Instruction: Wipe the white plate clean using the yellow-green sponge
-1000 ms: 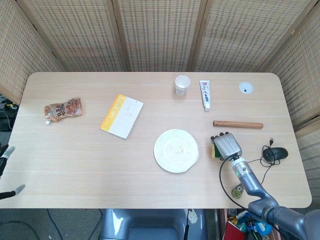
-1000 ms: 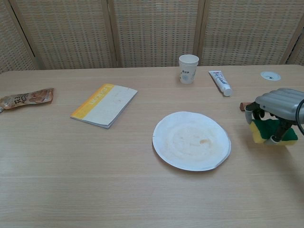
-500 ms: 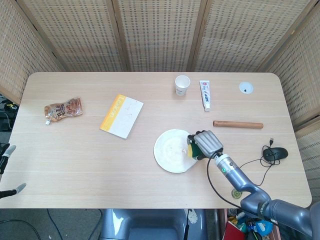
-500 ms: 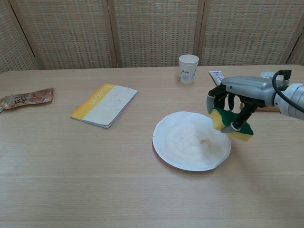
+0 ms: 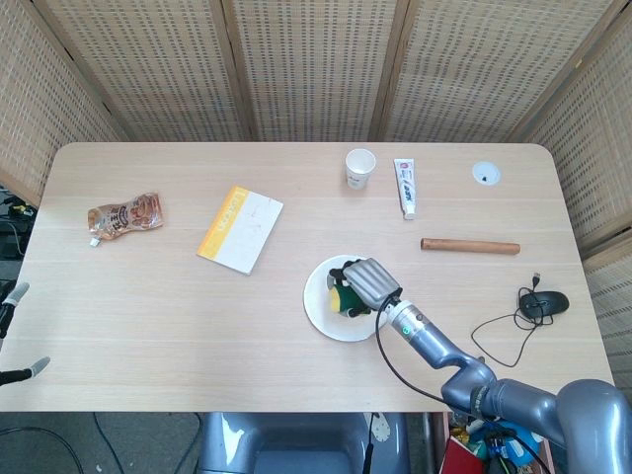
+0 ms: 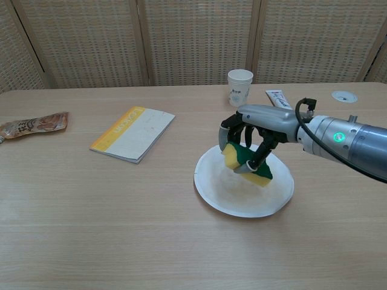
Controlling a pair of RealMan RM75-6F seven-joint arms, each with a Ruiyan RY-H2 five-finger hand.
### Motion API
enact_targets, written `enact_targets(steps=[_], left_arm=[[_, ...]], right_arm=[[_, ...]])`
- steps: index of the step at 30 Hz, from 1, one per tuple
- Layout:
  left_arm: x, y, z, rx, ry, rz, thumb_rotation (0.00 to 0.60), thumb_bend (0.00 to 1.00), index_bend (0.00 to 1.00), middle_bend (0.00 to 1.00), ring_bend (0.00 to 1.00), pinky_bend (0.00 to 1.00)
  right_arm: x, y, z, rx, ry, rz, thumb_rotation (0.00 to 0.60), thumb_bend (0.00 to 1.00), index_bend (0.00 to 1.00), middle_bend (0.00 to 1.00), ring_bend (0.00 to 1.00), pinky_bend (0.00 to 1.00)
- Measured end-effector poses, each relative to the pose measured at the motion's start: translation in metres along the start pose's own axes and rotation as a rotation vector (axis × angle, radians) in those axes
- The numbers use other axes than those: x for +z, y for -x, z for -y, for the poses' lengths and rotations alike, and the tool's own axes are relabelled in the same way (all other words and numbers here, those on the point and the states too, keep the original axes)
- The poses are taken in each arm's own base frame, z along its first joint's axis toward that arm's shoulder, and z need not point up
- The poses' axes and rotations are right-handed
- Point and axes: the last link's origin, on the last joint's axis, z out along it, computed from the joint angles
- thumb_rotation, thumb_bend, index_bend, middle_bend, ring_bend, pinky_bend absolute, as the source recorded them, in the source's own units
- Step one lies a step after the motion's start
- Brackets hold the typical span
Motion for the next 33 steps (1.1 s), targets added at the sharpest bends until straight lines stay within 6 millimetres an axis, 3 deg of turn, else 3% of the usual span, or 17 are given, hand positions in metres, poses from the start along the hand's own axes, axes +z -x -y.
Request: enact_targets(steps=[8,20,33], left_arm=[[0.001,0.001,0.000,-0.001,-0.010,0.001,0.600,0.00,0.00,0.00,0.00,0.00],[0.006,0.003,0.002,0.002,-0.018,0.017,0.600,0.00,0.00,0.00,0.00,0.00],[0.004,0.005,0.002,0.004,-0.018,0.025,0.600,0.00,0.00,0.00,0.00,0.00]], right_arm=[[0.013,0.016,-0.006,-0.036,0.014,0.037,0.600,0.20,0.45,0.54,0.39,0.45],[0.024,0.025,-0.005,0.061,0.050,0.035,0.600,0.20,0.45,0.54,0.39,0.45],[0.013,0.039,-0.023,0.166,0.107,0.059,0.600,0.22,0.45,0.54,0.39,0.45]])
